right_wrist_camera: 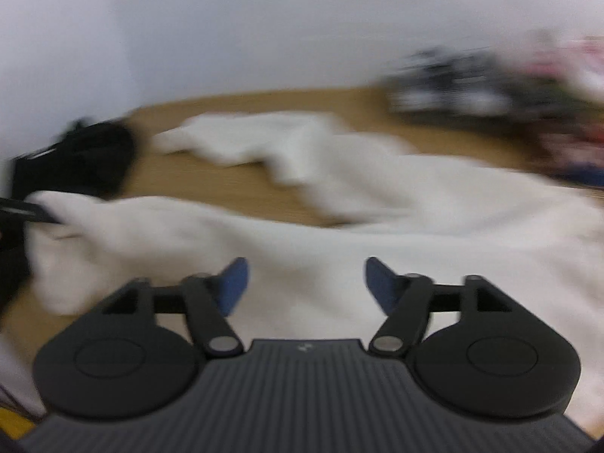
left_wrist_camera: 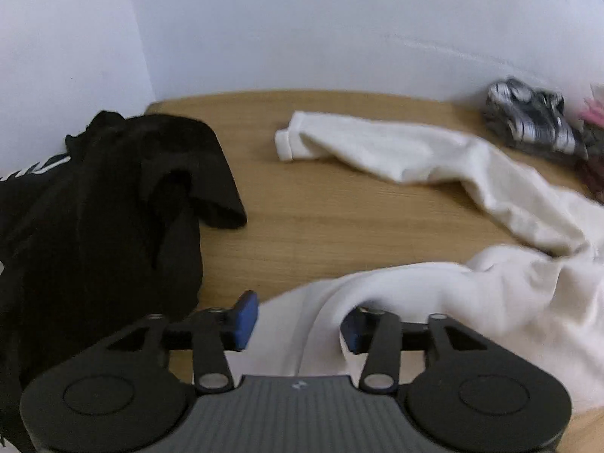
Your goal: Fold clothes
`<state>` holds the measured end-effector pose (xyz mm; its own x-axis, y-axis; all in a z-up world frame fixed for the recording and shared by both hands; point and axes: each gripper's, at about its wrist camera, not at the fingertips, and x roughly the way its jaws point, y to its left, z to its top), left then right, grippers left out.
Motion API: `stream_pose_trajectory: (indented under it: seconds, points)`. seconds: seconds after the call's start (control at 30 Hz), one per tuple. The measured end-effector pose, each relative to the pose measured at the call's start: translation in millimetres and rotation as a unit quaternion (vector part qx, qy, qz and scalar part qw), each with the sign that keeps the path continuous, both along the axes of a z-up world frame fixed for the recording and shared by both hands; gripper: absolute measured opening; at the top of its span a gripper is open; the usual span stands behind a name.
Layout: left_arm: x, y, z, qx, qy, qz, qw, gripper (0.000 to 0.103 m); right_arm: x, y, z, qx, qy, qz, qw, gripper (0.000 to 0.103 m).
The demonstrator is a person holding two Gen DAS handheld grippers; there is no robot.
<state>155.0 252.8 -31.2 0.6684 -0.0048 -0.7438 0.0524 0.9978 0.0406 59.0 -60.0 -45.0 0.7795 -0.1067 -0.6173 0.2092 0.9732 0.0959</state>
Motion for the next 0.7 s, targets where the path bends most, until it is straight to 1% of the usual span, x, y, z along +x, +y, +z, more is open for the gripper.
stream_pose_trajectory:
  seconds: [0.03,0.07,0.1,0.13,0.17,0.2,0.23,0.3,0.37,0.4,0.47,0.53,0.57,0.6,0.63,0.67,0.7]
  points:
    - [3.1,-2.8,2.8,0.003,-0.005,0.004,1.0,0.05,-12.7,-20.1,-3.5,-0.01,-0.002,-0.046,0.999,0.077]
    - [6.3,-5.6,5.9,0.005,-0.011,0.009,0.9999,0.05,-23.7,-43.9,-10.7,-0.011,0.002,-0.097,0.995,0.077]
    - [9.2,-8.3,10.2,0.003,-0.018,0.018,0.9997,0.051,-36.4,-70.1,-19.1,-0.004,0.01,-0.155,0.988,0.077]
    - [10.3,-11.5,15.6,-0.002,-0.025,0.023,0.9994,0.053,-50.2,-94.6,-27.7,0.006,0.017,-0.208,0.978,0.077]
    - [10.7,-15.8,20.8,-0.007,-0.032,0.024,0.9992,0.055,-65.7,-117.0,-35.8,0.02,0.022,-0.259,0.965,0.077]
    - [9.0,-23.4,25.4,-0.009,-0.039,0.015,0.9991,0.06,-81.3,-136.5,-43.8,0.037,0.023,-0.299,0.953,0.078]
    - [7.0,-31.8,29.6,-0.011,-0.045,0.005,0.9989,0.065,-93.8,-153.4,-51.4,0.058,0.022,-0.325,0.944,0.078]
    - [0.2,-56.5,33.7,-0.01,-0.043,-0.026,0.9987,0.068,-115.7,-185.5,-66.7,0.1,0.021,-0.367,0.925,0.078]
    - [-3.4,-84.0,28.1,-0.021,-0.025,-0.052,0.9981,0.069,-121.9,-209.4,-81.9,0.147,0.02,-0.367,0.918,0.078]
    - [-5.5,-98.5,23.8,-0.03,-0.013,-0.065,0.9974,0.069,-119.4,-217.3,-88.0,0.164,0.024,-0.359,0.919,0.078]
    - [-11.5,-131.4,5.8,-0.062,0.029,-0.09,0.9936,0.069,-110.0,-224.7,-95.3,0.178,0.029,-0.331,0.926,0.078]
    - [-18.1,-167.6,-19.5,-0.074,0.07,-0.109,0.9887,0.069,-104.7,-237.2,-104.3,0.184,0.033,-0.301,0.935,0.078]
    - [-21.1,-184.3,-30.8,-0.069,0.085,-0.117,0.9871,0.069,-102.8,-243.0,-109.8,0.185,0.036,-0.291,0.938,0.083]
    - [-23.0,-201.4,-41.1,-0.058,0.096,-0.125,0.9857,0.068,-100.1,-245.8,-114.6,0.182,0.038,-0.287,0.94,0.084]
    - [-25.8,-218.9,-52.3,-0.039,0.104,-0.135,0.9846,0.067,-97.8,-250.6,-118.7,0.181,0.037,-0.282,0.942,0.085]
    - [-28.6,-235.6,-62.7,-0.02,0.11,-0.145,0.9831,0.067,-96.1,-254.5,-121.0,0.18,0.034,-0.273,0.944,0.084]
    - [-30.9,-250.0,-71.7,0.0,0.114,-0.154,0.9816,0.067,-95.4,-256.7,-120.1,0.177,0.027,-0.259,0.949,0.076]
